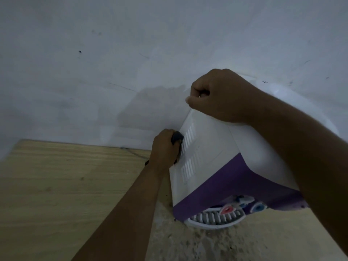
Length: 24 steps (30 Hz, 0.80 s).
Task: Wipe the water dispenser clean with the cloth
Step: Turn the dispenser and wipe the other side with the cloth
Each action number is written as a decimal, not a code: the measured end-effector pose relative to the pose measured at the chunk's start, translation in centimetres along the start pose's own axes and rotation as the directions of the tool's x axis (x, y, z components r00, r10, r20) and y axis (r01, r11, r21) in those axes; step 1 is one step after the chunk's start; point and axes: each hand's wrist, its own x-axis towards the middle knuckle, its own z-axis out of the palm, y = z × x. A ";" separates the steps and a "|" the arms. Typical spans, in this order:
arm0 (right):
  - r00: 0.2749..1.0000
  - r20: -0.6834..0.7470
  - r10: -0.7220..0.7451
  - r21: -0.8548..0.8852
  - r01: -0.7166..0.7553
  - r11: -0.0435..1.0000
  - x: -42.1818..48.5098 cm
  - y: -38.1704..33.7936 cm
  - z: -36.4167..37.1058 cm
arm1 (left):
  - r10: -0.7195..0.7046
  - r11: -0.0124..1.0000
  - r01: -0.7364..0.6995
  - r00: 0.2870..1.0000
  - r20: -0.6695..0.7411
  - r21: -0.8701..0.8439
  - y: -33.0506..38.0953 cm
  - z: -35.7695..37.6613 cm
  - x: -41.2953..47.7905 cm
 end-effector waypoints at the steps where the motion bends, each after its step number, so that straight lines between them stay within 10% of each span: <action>1: 1.000 -0.001 0.002 -0.001 -0.002 1.000 0.0 0.0 0.0 | -0.011 1.000 0.011 1.000 -0.013 0.008 0.0 0.2 0.3; 16: 1.000 0.009 -0.006 0.012 0.006 1.000 0.1 0.1 0.1 | 0.172 0.976 -0.149 0.975 0.142 -0.161 1.9 -2.7 -4.2; 24: 1.000 0.017 0.005 0.019 -0.006 1.000 0.1 0.0 0.1 | -0.023 0.983 0.011 0.998 -0.060 -0.185 2.0 -0.7 -1.4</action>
